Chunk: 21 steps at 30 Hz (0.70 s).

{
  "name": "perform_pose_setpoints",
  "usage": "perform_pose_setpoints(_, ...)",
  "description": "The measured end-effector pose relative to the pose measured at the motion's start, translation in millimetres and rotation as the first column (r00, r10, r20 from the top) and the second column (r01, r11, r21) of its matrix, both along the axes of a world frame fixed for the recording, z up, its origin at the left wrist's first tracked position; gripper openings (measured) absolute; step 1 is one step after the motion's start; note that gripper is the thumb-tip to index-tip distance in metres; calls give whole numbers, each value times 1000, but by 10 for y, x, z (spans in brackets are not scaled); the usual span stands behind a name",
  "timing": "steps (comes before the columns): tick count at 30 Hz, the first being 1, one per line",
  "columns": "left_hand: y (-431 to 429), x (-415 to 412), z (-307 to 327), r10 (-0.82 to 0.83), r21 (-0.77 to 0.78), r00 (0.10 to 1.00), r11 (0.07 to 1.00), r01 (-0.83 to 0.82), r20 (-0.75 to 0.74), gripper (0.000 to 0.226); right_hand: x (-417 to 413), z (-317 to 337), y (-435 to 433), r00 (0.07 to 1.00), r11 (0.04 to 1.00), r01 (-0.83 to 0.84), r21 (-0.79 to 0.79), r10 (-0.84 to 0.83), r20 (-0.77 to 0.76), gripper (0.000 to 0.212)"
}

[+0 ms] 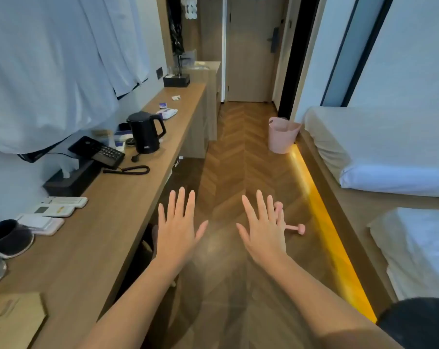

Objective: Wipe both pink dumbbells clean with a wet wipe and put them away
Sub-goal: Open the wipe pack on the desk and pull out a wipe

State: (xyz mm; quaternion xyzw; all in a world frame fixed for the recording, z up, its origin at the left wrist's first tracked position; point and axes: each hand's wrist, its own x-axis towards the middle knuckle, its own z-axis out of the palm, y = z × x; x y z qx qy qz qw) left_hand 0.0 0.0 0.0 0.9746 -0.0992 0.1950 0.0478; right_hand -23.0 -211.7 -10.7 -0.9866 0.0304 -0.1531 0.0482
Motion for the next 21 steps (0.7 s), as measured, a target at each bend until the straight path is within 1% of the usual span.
perform_pose_setpoints(1, 13, 131, -41, -2, -12, 999, 1000, 1, -35, 80, 131, -28, 3, 999, 1000, 4, -4, -4, -39, 70)
perform_pose_setpoints(2, 32, 266, -76, 9, -38, 999, 999, -11, -45, 80, 279, -69, -1, 999, 1000, 25, -7, -25, -45, 70)
perform_pose_setpoints(6, 52, 852, -179, -24, -22, 997, 999, 23, -70, 77, 821, -163, -70, 986, 998, 52, -31, -56, -157, 70)
perform_pose_setpoints(9, 5, 1261, -160, -35, -16, 997, 999, 34, -73, 79, 1120, -185, -114, 982, 995, 89, -45, -95, -161, 69)
perform_pose_setpoints(13, -188, 1744, -121, -46, -58, 995, 997, 41, -89, 80, 1546, -215, -173, 983, 994, 95, -46, -101, -155, 68)
perform_pose_setpoints(18, -387, 2411, -217, -38, -37, 991, 999, 33, -125, 80, 2293, -314, -334, 971, 996, 89, -28, -93, -222, 70)
perform_pose_setpoints(21, -525, 2940, -313, -22, -28, 990, 999, 19, -136, 81, 2888, -378, -502, 961, 998, 57, 2, -54, -271, 68)
